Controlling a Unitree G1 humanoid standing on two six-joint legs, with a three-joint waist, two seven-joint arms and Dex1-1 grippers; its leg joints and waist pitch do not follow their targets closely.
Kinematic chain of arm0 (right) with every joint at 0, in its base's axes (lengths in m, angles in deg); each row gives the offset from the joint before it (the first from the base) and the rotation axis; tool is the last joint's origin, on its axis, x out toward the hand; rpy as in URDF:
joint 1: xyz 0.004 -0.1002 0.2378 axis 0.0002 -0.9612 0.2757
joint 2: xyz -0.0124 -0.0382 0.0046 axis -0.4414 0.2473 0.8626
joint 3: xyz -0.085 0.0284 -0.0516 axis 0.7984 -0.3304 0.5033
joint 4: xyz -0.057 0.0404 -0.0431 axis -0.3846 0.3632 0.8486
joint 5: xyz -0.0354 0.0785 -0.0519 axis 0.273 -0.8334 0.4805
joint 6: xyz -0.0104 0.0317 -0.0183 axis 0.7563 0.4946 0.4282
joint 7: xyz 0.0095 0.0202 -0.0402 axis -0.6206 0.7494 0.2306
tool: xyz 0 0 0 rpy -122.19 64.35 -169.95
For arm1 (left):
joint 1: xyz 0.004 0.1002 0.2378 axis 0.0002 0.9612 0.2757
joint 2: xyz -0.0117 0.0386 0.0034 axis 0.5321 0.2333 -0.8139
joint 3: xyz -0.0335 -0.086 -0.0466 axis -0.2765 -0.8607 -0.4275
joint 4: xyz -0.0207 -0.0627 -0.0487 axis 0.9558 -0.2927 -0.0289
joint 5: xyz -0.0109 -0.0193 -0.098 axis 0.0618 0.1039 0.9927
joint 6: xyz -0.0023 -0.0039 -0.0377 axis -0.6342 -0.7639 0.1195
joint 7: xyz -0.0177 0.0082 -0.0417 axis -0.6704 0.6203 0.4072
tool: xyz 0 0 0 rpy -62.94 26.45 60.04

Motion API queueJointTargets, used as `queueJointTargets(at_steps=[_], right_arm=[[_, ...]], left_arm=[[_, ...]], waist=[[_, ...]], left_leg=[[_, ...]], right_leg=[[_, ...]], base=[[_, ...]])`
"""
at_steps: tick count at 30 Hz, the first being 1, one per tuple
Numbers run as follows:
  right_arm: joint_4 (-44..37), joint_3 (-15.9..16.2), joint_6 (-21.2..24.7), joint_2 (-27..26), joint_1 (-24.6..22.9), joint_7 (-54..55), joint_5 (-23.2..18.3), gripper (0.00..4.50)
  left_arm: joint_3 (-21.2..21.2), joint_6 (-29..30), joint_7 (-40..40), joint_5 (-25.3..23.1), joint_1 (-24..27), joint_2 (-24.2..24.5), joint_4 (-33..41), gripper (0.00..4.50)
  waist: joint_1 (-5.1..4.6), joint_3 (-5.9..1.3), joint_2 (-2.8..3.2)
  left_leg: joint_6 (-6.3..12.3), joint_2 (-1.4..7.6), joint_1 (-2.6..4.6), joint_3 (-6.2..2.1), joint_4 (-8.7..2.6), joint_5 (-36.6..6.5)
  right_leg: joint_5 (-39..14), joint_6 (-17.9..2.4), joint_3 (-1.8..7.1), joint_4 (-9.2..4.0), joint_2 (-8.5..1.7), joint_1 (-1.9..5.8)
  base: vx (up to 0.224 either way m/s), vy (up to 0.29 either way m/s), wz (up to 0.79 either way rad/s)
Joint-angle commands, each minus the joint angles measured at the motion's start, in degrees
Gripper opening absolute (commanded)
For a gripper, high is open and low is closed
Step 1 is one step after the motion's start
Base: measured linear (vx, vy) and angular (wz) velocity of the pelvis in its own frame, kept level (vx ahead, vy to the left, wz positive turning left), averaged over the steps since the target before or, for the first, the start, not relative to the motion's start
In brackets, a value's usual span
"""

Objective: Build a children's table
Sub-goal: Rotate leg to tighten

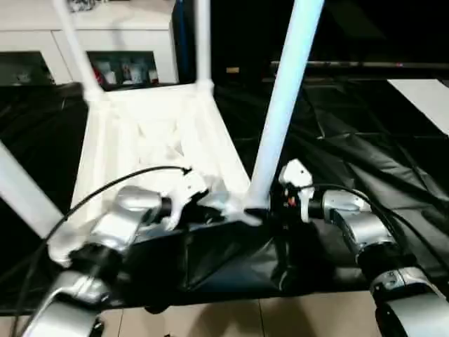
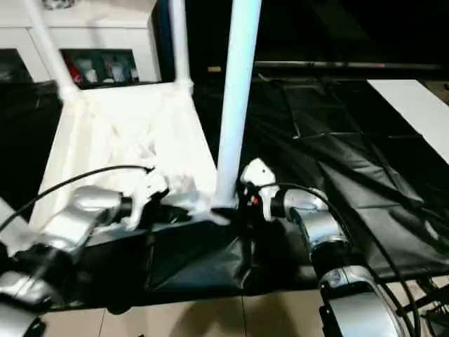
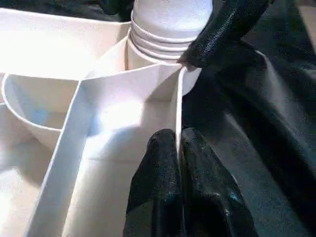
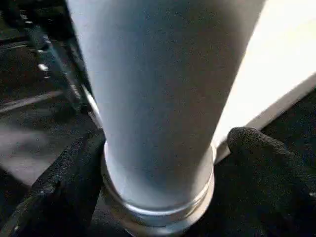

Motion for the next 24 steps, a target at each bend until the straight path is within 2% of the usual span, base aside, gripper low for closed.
queueJointTargets(at_steps=[1,8,14,17,21,23,24], right_arm=[[-0.88,-0.56,-0.10,1.40,0.13,-0.35,-1.06,4.11],[-1.27,-0.51,-0.42,0.75,-0.18,-3.27,-1.50,3.84],[-1.45,-0.23,0.23,0.28,-0.51,-3.94,-2.23,3.23],[-1.50,-0.45,0.41,0.10,-0.81,-3.69,-2.33,3.07],[1.30,-2.16,-1.19,-1.03,-0.86,3.24,-1.17,2.82],[3.90,-3.65,-1.10,-2.23,-0.13,10.66,-0.30,2.78],[3.90,-3.65,-1.10,-2.23,-0.13,10.66,-0.30,2.76]], left_arm=[[0.39,0.48,-3.38,3.35,1.65,-0.35,1.03,0.00],[-0.01,1.47,-3.63,3.64,2.80,0.41,2.97,0.00],[0.05,1.71,-3.14,3.72,2.78,0.22,3.23,0.00],[-0.02,1.76,-2.65,3.59,2.72,0.03,3.18,0.00],[-0.67,1.27,1.95,2.33,1.70,-1.61,1.06,0.00],[-1.10,1.05,6.25,0.99,0.46,-3.32,-1.29,0.00],[-1.10,1.05,6.25,0.99,0.46,-3.32,-1.29,0.00]], waist=[[0.07,-3.48,-0.66],[0.13,-3.51,-0.82],[0.13,-3.57,-0.70],[0.16,-3.60,-0.72],[0.02,-3.53,-0.81],[-0.28,-3.28,-0.77],[-0.29,-3.27,-0.81]], left_leg=[[5.70,1.56,-0.23,0.30,-3.20,-8.42],[5.36,1.42,-0.29,0.29,-3.15,-7.74],[5.44,1.40,-0.23,0.28,-3.07,-7.24],[5.63,1.38,-0.27,0.29,-3.02,-6.98],[5.15,1.29,-0.32,0.27,-3.05,-7.52],[3.80,1.15,-0.12,0.18,-3.29,-9.09],[3.45,1.10,-0.06,0.14,-3.31,-9.61]], right_leg=[[-9.78,-13.62,2.81,-3.29,-3.18,3.41],[-10.13,-12.90,2.86,-3.24,-3.18,3.53],[-9.68,-12.99,2.84,-3.20,-3.11,3.50],[-8.85,-13.16,2.85,-3.13,-3.10,3.56],[-9.96,-12.90,2.87,-3.29,-3.15,3.55],[-14.11,-11.69,2.91,-3.88,-3.24,3.35],[-15.31,-11.31,2.90,-4.00,-3.29,3.41]], base=[[0.000,0.000,0.00],[0.000,0.000,0.00],[0.000,0.000,0.00],[0.000,0.000,0.00],[0.000,0.000,0.00],[0.000,0.000,0.00],[0.000,0.000,0.00]])
